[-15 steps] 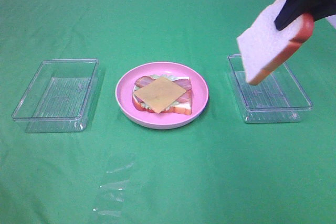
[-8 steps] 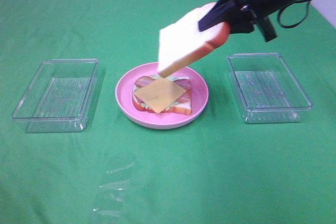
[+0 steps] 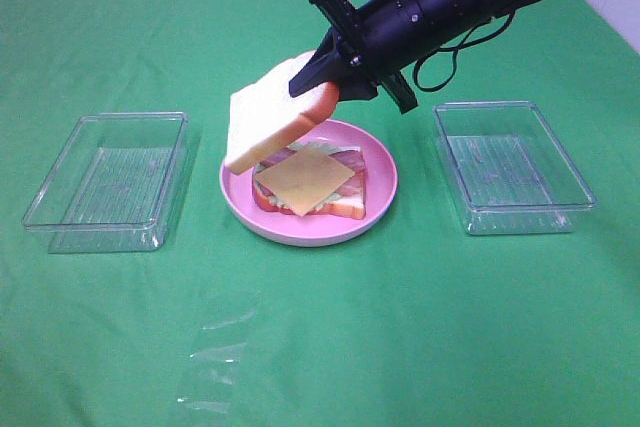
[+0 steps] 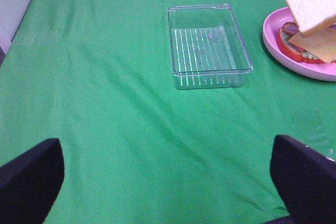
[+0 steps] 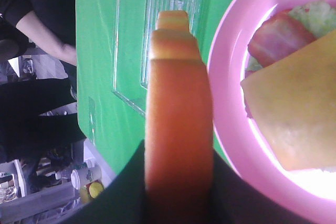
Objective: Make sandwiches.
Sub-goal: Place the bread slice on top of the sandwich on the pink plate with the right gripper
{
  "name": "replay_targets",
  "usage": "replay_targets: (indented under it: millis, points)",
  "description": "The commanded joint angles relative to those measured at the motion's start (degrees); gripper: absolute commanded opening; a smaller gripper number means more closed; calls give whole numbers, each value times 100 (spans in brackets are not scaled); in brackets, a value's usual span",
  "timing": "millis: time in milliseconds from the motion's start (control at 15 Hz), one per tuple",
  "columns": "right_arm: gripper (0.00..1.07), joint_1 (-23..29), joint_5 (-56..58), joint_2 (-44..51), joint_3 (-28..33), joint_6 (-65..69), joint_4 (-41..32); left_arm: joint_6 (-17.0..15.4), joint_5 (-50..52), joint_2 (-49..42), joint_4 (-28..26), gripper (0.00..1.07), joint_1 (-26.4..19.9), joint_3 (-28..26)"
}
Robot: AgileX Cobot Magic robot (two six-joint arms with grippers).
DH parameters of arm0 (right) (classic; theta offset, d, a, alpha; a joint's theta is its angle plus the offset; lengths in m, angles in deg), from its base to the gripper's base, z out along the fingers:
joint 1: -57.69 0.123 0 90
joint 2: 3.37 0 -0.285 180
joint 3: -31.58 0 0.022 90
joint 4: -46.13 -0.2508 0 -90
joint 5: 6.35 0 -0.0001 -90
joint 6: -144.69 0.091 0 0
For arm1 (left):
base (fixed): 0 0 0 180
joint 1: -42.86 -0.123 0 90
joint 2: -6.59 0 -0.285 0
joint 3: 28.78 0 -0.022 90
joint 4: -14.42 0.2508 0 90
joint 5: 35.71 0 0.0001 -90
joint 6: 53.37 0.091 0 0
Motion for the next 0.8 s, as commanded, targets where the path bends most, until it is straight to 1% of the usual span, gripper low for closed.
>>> replay_targets:
  millis: [67, 200, 400, 533, 667, 800]
  points:
    - [0, 6, -69, -218, -269, 149, 74, -23, 23, -103, -23, 100, -17, 17]
    - [0, 6, -138, -407, -309, 275, 298, -23, 23, -103, -23, 100, -17, 17]
    - [0, 6, -223, -573, -309, 286, 355, -23, 23, -103, -23, 100, -17, 17]
    - [0, 6, -304, -584, -304, 292, 430, -23, 23, -103, -23, 100, -17, 17]
    - [0, 6, -304, -584, -304, 309, 653, -23, 23, -103, -23, 100, -17, 17]
    - [8, 0, -332, -584, -304, 424, 768, -23, 23, -103, -23, 100, -17, 17]
